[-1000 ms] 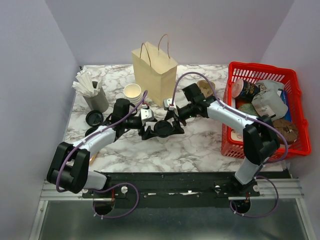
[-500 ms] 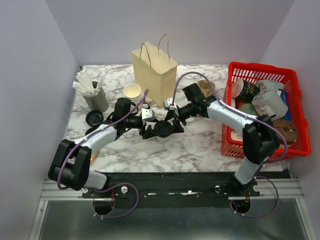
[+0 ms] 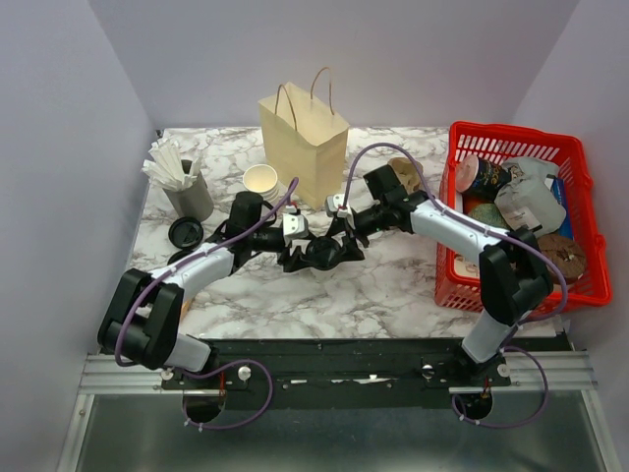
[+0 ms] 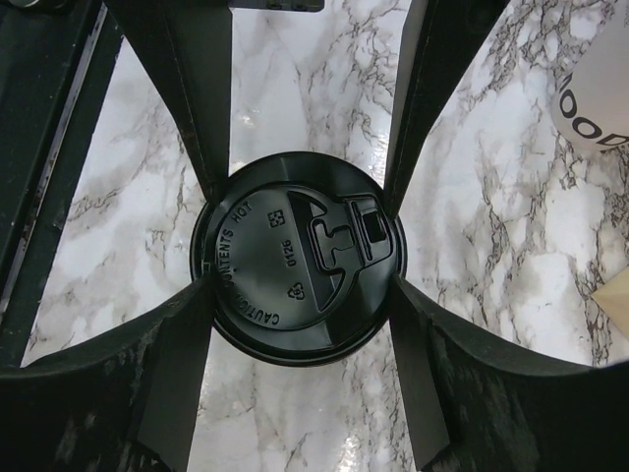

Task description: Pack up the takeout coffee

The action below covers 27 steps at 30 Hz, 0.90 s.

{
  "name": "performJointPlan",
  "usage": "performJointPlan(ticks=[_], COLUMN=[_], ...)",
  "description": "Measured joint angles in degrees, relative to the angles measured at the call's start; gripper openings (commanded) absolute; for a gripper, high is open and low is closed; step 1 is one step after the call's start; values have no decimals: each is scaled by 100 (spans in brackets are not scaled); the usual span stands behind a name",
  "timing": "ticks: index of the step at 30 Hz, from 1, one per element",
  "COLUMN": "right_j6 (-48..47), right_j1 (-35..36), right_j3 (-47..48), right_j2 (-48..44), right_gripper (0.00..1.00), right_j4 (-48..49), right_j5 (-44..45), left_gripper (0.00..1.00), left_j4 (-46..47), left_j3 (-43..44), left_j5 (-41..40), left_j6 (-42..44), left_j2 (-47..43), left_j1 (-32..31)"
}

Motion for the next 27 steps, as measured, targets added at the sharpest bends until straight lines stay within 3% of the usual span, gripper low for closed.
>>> performJointPlan(ticks=[12, 27], right_j6=[24, 409], right_j1=[-44, 127], right_j3=[-170, -197], right_j2=[-59, -142], right_gripper=[75, 94], right_j4=[216, 337], right_j5=[15, 50], left_gripper=[78, 86], left_j4=[450, 17], left_j3=[-83, 127], left_j5=[-114, -186], left_j6=[-243, -520], left_j2=[116, -33], left_j1=[-116, -179])
